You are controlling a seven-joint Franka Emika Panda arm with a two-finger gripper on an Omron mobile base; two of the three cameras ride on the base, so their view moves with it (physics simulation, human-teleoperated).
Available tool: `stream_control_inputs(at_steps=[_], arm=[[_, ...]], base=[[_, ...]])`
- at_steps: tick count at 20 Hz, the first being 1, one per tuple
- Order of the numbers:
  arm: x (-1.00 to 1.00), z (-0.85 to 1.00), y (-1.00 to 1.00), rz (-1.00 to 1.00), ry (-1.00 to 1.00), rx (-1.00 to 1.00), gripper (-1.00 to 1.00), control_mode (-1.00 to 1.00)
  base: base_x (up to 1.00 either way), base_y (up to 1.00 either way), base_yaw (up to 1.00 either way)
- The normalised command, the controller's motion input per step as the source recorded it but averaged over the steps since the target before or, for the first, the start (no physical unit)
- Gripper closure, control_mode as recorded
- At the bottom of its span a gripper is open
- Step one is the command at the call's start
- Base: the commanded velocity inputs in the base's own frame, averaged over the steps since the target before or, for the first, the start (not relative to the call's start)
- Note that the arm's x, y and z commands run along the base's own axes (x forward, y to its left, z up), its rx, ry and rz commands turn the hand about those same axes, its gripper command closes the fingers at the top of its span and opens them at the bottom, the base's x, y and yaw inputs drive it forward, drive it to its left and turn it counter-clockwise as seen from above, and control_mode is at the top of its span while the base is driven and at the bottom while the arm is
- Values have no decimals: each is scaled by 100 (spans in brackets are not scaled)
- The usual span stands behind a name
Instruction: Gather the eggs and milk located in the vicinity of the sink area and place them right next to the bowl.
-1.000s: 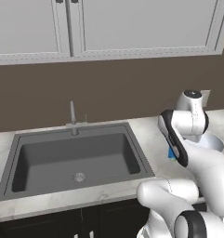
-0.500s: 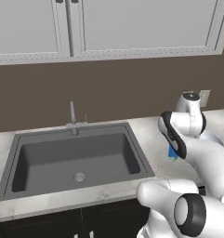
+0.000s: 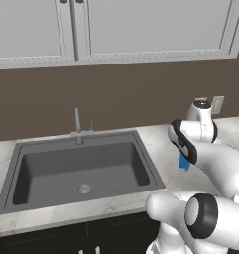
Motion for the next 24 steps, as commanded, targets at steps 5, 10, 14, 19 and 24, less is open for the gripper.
stream_control_inputs(at_steps=[5, 10, 14, 19, 24], arm=[[11, -16, -4, -2, 0, 0, 100, -100], [11, -14, -8, -1, 0, 0, 100, -100], [11, -14, -8, -1, 0, 0, 100, -100], [12, -15, -2, -1, 0, 0, 100, -100], [4, -18, 0, -1, 0, 0, -100, -100]], base=[[0, 0, 0], [0, 0, 0], [0, 0, 0], [0, 0, 0], [0, 0, 0]])
